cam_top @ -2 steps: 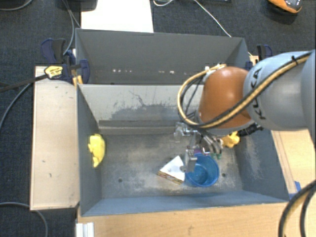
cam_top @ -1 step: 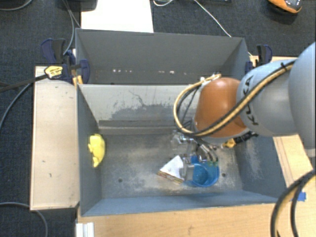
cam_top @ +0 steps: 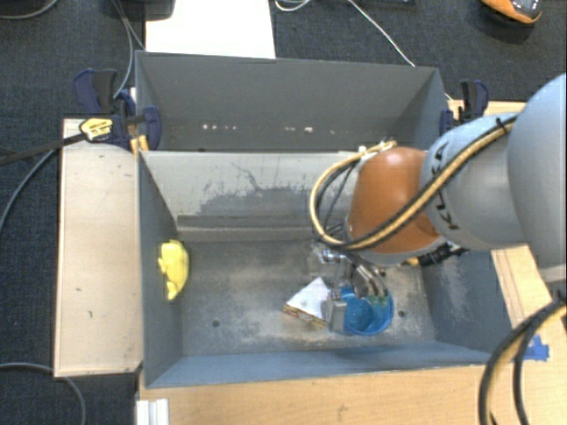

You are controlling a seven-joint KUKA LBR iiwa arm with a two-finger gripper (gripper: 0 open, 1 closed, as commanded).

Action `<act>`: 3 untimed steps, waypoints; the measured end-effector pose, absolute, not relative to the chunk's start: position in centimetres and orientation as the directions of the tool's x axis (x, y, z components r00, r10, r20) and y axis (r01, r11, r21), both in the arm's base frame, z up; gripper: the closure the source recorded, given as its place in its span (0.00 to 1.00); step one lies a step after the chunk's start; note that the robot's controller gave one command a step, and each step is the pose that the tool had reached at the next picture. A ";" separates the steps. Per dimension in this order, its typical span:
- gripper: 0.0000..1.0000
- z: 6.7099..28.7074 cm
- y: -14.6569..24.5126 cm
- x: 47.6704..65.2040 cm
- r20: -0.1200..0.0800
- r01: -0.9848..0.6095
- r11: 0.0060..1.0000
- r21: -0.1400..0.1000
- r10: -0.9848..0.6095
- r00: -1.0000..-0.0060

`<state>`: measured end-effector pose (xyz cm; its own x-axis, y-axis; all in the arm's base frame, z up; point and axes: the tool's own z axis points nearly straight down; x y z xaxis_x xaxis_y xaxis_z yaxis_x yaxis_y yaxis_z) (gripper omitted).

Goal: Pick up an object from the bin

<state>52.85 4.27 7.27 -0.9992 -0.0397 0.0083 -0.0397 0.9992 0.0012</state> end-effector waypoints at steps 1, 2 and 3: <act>0.00 7.2 4.7 52.6 0.005 0.007 1.000 -0.002 0.007 -1.000; 0.00 7.3 5.3 52.4 0.004 0.071 0.997 0.000 0.071 -0.997; 0.00 7.3 5.8 51.8 -0.001 0.019 1.000 -0.001 0.019 -1.000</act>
Offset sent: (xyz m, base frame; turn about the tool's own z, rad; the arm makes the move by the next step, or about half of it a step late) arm -0.0075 0.0116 -0.0027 0.1232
